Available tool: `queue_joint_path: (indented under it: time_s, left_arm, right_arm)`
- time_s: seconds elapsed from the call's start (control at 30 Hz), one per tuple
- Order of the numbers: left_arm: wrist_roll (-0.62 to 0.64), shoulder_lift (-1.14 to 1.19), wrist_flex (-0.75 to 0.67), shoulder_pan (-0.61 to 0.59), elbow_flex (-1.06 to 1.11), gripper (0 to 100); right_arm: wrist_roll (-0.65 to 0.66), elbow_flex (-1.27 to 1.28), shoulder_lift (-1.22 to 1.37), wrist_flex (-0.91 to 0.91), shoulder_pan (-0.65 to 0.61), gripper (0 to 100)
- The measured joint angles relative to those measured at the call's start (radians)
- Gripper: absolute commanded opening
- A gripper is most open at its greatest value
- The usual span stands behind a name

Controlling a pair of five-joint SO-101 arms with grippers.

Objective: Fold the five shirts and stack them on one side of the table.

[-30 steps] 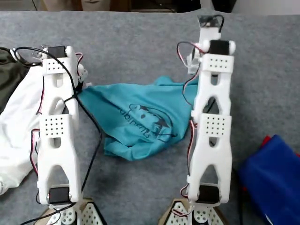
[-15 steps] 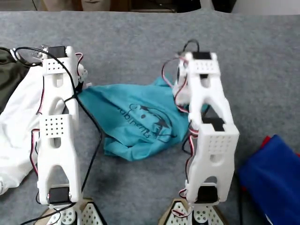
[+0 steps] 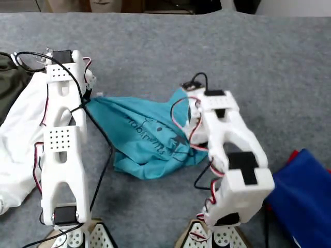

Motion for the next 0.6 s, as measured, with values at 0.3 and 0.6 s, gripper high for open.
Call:
queue_joint_path:
  time_s: [0.3,0.6]
  left_arm:
    - [-0.006,0.0,0.0,-0.012,-0.002,2]
    - [-0.006,0.0,0.0,-0.012,-0.002,2]
  right_arm:
    - [0.078,0.043,-0.049,0.08,0.063,5.0]
    - [0.043,-0.535,-0.044,0.497,0.081,5.1]
